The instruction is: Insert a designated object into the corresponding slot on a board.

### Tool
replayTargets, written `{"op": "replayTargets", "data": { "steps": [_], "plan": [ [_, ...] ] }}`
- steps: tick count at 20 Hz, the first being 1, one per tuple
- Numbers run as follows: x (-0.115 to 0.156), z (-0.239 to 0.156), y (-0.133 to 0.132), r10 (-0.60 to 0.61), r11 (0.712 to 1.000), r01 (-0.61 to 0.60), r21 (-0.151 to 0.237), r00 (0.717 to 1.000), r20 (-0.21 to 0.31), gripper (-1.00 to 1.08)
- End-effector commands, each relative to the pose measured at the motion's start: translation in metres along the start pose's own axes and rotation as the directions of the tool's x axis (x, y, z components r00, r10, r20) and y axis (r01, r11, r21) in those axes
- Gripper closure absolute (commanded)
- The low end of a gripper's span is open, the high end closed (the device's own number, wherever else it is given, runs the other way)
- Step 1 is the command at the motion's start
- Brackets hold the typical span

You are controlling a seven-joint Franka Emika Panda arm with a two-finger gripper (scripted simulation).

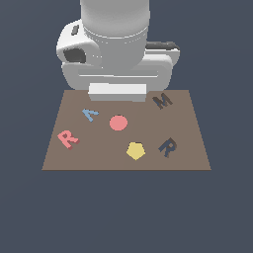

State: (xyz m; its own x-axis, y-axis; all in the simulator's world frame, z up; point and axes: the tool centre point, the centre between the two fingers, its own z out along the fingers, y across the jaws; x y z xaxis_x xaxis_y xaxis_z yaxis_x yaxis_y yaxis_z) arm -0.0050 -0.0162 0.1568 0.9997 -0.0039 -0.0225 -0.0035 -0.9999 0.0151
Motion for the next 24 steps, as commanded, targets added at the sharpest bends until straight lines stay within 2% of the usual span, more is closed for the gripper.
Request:
{"op": "replayTargets", "data": {
  "steps": [1,9,16,24],
  "plan": [
    [0.000,0.000,0.000,0.000,1.000,0.000,0.000,1.000,0.000,-0.92],
    [0.000,0.004,0.007,-0.032,1.000,0.032,0.000,1.000,-0.001,-0.92],
    [0.000,0.015,0.025,-0.111,0.994,0.111,0.000,0.994,-0.004,-0.92],
    [0.004,0.036,0.058,-0.259,0.966,0.259,0.001,0.966,-0.009,-0.92]
  ]
}}
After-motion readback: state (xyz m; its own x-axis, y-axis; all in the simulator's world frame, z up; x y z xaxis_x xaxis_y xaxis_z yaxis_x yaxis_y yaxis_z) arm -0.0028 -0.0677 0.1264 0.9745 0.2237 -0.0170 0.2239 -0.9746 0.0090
